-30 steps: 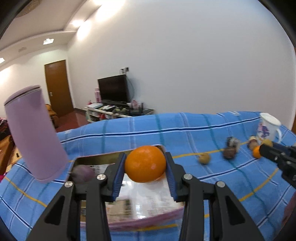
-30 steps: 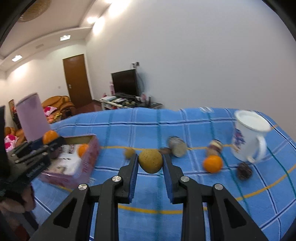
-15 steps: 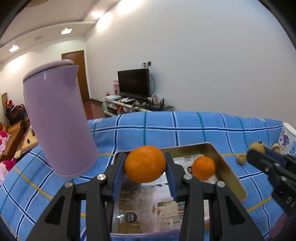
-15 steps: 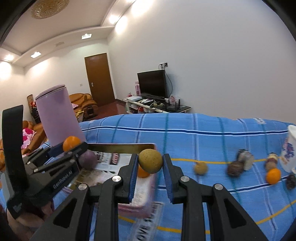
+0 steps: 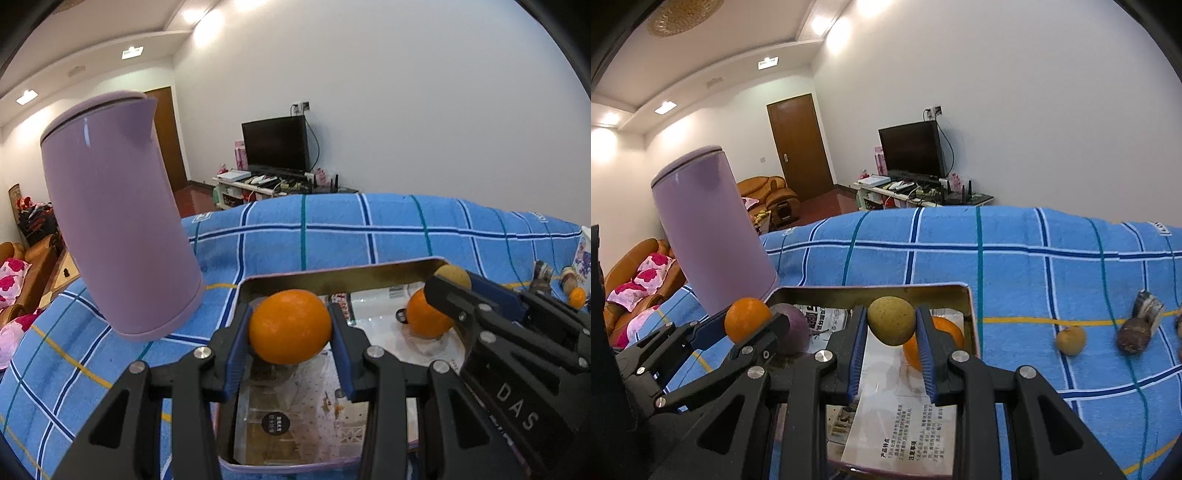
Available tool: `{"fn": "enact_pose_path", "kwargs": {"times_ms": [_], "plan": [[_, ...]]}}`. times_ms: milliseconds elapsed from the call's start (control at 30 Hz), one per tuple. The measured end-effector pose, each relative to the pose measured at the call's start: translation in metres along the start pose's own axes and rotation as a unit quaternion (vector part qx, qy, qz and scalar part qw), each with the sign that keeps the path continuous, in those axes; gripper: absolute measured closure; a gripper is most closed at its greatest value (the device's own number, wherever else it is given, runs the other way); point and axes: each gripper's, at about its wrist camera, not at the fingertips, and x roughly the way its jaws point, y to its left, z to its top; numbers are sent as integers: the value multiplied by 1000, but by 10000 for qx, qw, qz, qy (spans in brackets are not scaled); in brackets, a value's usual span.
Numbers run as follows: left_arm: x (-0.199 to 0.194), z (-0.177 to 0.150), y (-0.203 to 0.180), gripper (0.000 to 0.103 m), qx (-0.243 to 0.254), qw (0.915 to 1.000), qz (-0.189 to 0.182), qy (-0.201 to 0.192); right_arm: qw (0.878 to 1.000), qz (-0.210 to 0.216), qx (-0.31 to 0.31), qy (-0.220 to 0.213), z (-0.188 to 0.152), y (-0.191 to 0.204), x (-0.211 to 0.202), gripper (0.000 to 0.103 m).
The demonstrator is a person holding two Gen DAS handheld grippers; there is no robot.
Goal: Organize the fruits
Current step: 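Lower the brown fruit into the tin with the right tool while the left tool releases the orange there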
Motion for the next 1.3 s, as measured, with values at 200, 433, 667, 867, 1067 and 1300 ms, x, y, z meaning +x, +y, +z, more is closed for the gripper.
{"fn": "enact_pose_path", "kwargs": {"times_ms": [200, 433, 667, 867, 1067, 1300], "plan": [[6, -3, -1, 60, 55, 9999, 124, 85, 9998, 43, -120, 141, -3, 3, 8, 74], [7, -4, 0, 60, 63, 9998, 177, 104, 9996, 26, -106, 259, -5, 3, 14, 74], [9, -4, -1, 60, 100, 9994, 214, 234, 9990, 105, -66, 437, -6, 0, 19, 74], [14, -5, 2, 60, 39, 9990, 215, 393, 9980, 276, 13, 569, -7, -2, 25, 74], [17, -5, 5, 60, -45, 9986, 244, 470, 9971, 449, 4, 614, -8, -1, 27, 74], [19, -6, 6, 60, -83, 9984, 265, 501, 9965, 636, 138, 526, -10, -4, 21, 67]]}}
